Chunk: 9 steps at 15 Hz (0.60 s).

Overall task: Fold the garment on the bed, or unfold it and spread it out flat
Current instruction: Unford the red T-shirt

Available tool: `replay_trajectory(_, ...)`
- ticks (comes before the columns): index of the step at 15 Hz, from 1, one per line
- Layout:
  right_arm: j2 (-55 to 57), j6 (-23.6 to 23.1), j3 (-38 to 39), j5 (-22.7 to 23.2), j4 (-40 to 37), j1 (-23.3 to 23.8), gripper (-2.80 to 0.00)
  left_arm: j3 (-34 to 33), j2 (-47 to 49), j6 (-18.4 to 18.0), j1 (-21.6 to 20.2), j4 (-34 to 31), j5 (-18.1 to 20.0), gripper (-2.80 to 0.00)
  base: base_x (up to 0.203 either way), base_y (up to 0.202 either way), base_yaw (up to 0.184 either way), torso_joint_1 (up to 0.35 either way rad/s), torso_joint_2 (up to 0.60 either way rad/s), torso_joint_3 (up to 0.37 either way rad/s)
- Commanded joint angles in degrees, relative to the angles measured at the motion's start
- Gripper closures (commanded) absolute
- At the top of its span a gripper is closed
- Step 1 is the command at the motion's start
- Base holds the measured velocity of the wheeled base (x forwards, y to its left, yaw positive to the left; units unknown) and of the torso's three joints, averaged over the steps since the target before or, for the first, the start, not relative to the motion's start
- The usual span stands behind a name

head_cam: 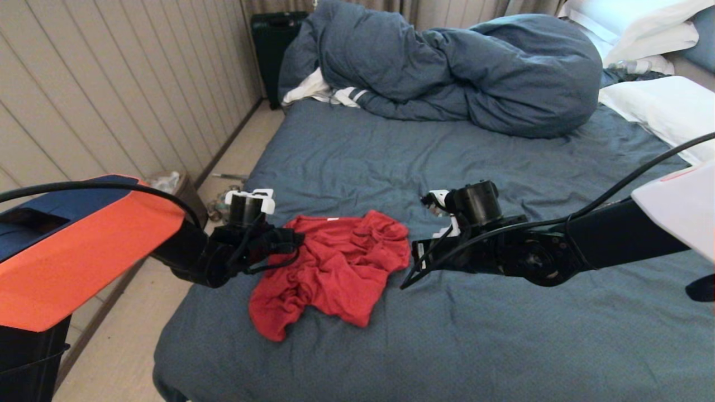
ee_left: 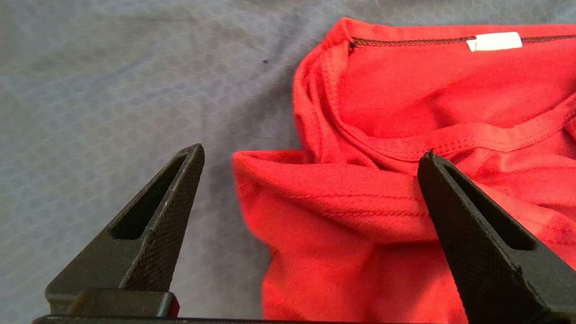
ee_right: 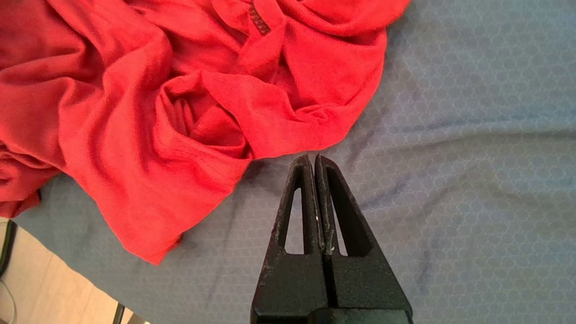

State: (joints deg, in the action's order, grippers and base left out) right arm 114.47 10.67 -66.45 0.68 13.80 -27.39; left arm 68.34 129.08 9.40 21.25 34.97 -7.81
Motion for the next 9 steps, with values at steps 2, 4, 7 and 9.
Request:
replay_trajectory(2,0.32,0.06,-0.08,0.02,0.09,0.06,0.0,0.3,0.99,0.09,-0.06,0.2,-0.1,0.0,0.0,0.0,0.0,0.0,0.0,0.0)
replay_trajectory(4,0.32,0.06,-0.26,0.02,0.09,0.06,0.0,0.03,0.03,0.09,-0.02,0.24,-0.1,0.0,0.0,0.0,0.0,0.0,0.0,0.0)
replay_trajectory(7,0.23,0.06,-0.26,0.02,0.09,0.06,0.0,-2.53,-2.26,0.19,0.02,0.76,-0.1,0.0,0.0,0.0,0.0,0.0,0.0,0.0)
replay_trajectory(9,0.23,0.1,-0.26,0.02,0.09,0.06,0.0,-4.91,-5.22,0.25,0.13,0.87,-0.1,0.0,0.0,0.0,0.0,0.0,0.0,0.0)
